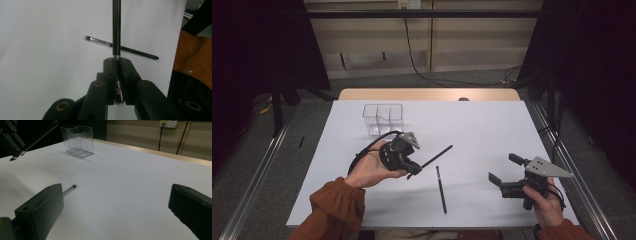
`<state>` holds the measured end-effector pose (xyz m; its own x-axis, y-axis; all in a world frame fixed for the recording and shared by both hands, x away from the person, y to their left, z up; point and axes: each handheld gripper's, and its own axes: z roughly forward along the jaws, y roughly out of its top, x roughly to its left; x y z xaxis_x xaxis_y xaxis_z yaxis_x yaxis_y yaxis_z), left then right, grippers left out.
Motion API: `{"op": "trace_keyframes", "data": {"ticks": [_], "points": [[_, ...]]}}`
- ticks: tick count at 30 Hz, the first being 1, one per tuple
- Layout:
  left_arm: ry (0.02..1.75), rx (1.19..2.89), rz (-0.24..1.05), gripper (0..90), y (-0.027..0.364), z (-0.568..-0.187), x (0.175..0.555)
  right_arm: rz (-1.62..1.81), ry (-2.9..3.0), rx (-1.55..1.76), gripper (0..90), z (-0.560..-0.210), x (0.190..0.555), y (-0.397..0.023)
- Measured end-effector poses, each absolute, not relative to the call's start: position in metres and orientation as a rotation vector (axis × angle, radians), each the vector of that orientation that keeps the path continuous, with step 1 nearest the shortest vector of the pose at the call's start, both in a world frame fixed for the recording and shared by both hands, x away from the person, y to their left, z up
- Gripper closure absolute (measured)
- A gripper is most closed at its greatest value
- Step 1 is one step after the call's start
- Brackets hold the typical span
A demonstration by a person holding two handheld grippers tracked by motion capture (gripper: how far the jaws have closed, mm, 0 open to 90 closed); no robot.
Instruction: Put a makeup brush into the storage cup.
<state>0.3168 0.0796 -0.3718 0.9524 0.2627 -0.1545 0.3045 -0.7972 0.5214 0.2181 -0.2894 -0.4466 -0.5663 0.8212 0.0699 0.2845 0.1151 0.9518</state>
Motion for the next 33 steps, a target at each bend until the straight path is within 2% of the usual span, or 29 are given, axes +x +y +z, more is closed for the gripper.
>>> {"op": "trace_keyframes", "data": {"ticks": [10,33], "points": [[0.400,2.672,-0.070,84.0,0.076,-0.381,0.316,1.461,1.928,1.059,0.0,-0.447,0.219,-0.288],[0.382,2.735,-0.151,83.9,0.076,-0.384,0.320,1.498,1.940,1.015,0.0,-0.435,0.222,-0.272]]}}
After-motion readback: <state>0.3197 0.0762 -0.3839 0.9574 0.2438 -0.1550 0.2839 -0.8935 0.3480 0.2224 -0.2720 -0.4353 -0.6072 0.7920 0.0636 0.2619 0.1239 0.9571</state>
